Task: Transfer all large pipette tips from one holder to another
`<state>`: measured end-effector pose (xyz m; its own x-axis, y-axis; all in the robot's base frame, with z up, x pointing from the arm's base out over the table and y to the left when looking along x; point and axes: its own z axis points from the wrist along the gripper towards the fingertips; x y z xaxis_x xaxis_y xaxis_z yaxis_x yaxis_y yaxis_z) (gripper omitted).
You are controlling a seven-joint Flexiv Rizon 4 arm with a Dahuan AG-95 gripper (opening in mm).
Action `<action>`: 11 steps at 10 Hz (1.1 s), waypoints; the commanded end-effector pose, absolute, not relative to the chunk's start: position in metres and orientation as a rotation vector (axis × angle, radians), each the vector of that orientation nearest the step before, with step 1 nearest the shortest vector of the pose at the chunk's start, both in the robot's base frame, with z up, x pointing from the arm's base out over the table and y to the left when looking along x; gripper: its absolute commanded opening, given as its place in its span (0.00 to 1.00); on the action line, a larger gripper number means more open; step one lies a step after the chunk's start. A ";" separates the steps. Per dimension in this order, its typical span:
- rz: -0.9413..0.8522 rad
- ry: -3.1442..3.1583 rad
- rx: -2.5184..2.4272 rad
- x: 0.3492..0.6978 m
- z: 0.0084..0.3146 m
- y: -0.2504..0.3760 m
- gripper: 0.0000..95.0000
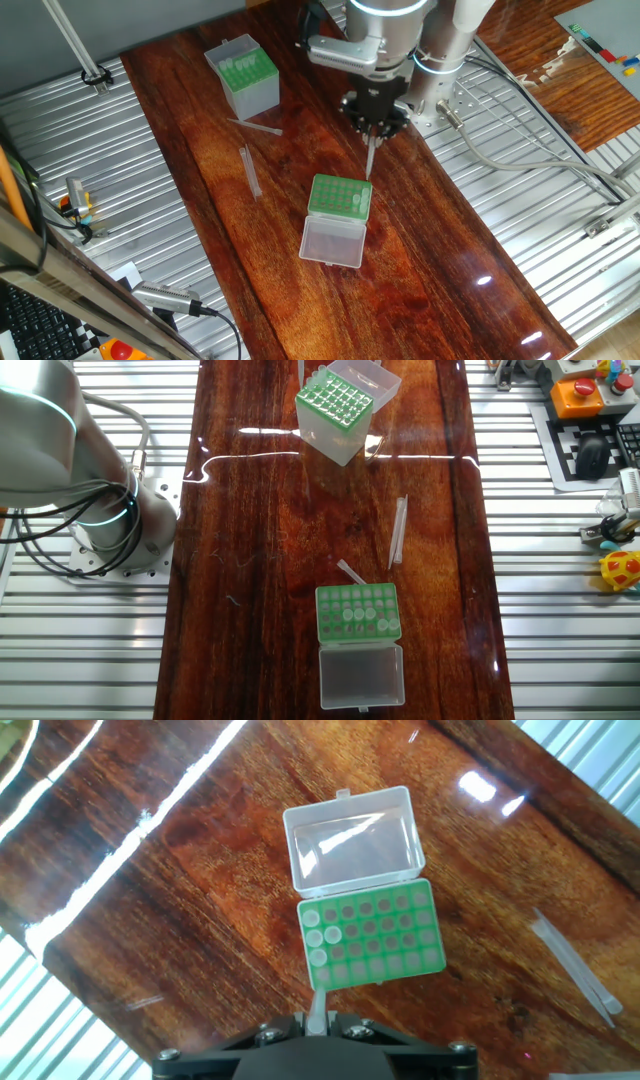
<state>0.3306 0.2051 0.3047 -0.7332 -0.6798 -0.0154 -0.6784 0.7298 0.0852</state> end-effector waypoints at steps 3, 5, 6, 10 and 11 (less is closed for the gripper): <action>-0.063 -2.957 1.050 0.330 0.304 0.205 0.00; -0.033 -3.011 0.977 0.330 0.304 0.205 0.00; -0.036 -3.036 0.925 0.330 0.304 0.205 0.00; -0.131 -2.892 1.305 0.370 0.328 0.063 0.00; -0.142 -2.901 1.279 0.370 0.329 0.060 0.00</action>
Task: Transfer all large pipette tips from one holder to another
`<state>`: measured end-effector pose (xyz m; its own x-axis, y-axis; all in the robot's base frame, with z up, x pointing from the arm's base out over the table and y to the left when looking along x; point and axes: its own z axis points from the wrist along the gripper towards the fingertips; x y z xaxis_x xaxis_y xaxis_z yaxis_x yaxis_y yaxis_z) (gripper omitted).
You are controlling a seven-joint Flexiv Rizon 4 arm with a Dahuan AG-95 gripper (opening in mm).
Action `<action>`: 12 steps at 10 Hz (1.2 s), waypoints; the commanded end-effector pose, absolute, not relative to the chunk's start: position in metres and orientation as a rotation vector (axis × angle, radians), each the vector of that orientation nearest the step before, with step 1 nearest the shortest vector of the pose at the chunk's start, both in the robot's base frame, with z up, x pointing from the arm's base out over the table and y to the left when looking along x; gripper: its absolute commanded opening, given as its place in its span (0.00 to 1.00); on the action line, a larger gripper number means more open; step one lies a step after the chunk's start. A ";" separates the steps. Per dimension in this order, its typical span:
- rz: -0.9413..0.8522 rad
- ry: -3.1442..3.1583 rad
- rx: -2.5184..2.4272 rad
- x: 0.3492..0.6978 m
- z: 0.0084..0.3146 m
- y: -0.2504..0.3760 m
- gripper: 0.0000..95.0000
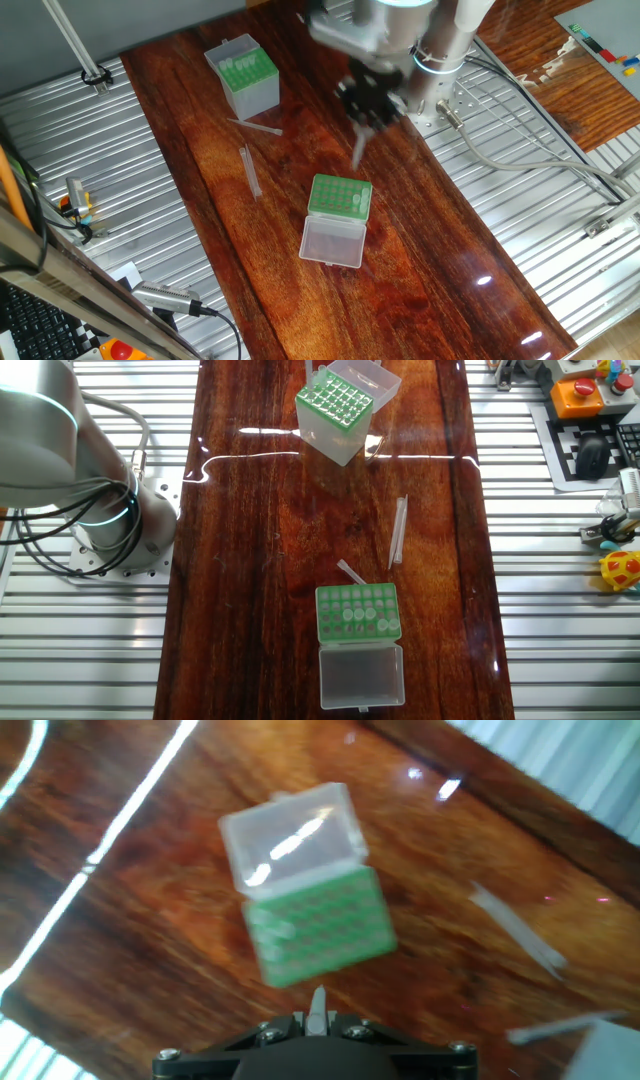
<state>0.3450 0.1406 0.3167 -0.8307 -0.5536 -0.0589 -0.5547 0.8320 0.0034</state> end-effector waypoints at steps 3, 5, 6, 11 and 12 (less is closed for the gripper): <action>-0.001 2.980 -0.999 0.370 0.329 0.060 0.00; -0.064 2.999 -0.927 0.372 0.326 0.056 0.00; -0.052 2.977 -0.997 0.381 0.324 0.027 0.00; 0.049 2.873 -1.224 0.419 0.318 -0.085 0.00; 0.034 2.908 -1.130 0.419 0.318 -0.085 0.00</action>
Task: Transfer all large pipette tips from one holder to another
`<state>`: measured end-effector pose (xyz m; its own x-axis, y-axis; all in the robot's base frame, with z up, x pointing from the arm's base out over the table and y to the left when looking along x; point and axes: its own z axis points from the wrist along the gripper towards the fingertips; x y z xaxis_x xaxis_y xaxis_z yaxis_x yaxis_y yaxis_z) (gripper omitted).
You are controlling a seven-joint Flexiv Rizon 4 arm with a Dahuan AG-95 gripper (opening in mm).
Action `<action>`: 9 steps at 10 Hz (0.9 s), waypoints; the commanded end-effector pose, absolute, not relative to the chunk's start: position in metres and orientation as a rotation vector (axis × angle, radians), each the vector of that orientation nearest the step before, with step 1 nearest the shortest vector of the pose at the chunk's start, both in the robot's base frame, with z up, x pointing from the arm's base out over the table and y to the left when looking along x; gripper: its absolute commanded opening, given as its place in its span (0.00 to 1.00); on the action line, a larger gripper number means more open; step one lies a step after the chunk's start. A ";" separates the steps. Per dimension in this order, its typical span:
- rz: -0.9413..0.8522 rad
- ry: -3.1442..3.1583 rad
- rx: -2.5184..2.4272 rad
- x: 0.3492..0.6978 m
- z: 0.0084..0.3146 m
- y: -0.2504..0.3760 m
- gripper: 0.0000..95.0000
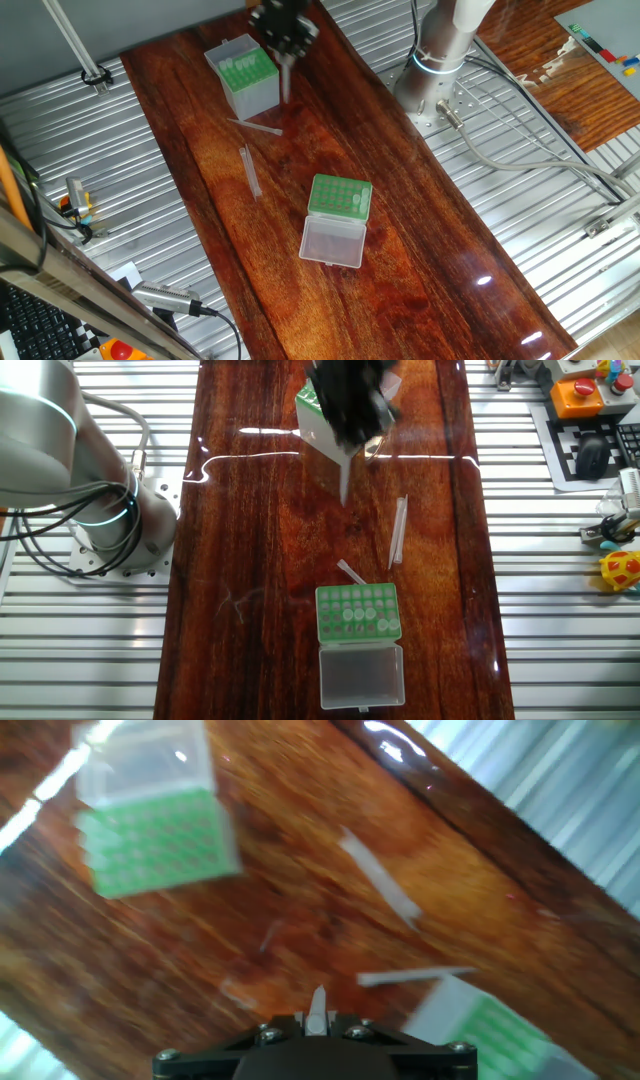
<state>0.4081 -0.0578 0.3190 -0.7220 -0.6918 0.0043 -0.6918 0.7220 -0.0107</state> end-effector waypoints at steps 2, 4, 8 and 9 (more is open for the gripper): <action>0.004 2.972 -0.965 0.419 0.318 -0.085 0.00; -0.026 2.970 -0.983 0.423 0.319 -0.104 0.00; -0.025 2.907 -1.150 0.438 0.313 -0.177 0.00; -0.025 2.911 -1.145 0.437 0.314 -0.176 0.00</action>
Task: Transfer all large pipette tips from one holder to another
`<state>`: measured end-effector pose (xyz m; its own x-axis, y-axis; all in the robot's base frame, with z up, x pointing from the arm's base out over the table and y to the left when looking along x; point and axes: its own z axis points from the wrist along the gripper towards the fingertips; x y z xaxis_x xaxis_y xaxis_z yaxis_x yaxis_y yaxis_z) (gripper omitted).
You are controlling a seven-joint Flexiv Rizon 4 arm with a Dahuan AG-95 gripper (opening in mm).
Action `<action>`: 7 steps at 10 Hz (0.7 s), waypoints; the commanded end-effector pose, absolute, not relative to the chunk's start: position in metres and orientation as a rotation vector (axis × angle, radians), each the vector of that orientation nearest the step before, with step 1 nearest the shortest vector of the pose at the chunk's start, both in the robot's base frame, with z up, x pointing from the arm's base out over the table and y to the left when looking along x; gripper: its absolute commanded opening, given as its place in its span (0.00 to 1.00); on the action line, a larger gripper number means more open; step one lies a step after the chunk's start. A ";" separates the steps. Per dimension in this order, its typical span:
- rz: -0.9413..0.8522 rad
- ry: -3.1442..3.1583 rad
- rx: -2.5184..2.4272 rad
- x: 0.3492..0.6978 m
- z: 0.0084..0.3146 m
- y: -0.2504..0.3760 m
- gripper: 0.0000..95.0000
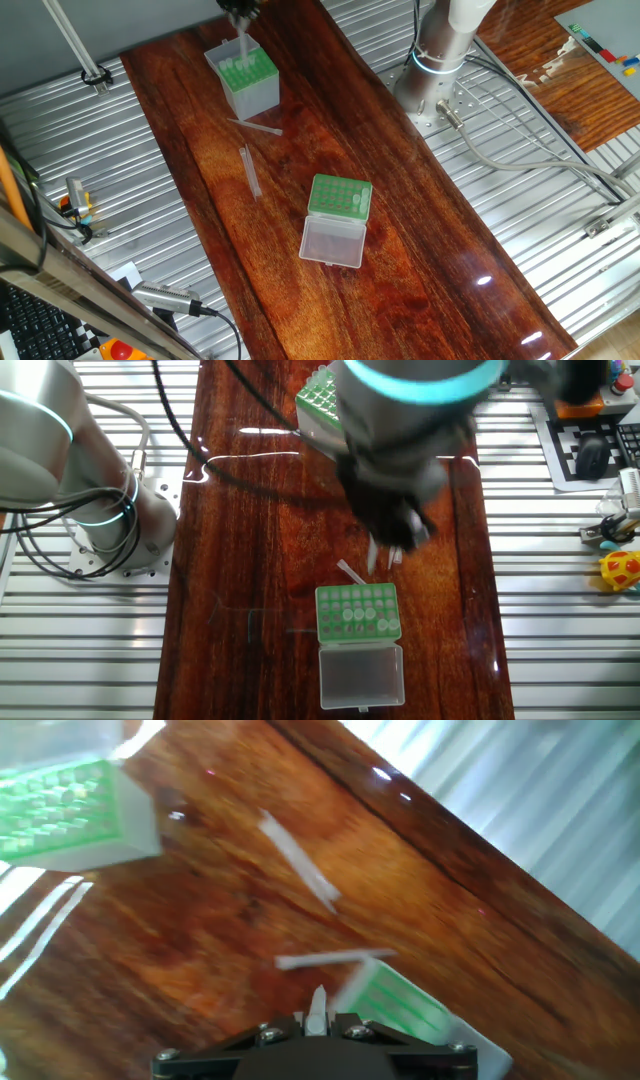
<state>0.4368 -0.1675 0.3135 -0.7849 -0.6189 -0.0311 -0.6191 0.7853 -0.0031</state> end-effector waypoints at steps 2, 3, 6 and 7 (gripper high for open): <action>-0.057 2.950 -1.062 0.437 0.314 -0.176 0.00; -0.076 2.969 -1.015 0.437 0.314 -0.176 0.00; -0.087 2.966 -1.016 0.441 0.312 -0.183 0.00; -0.080 2.963 -1.024 0.444 0.313 -0.187 0.00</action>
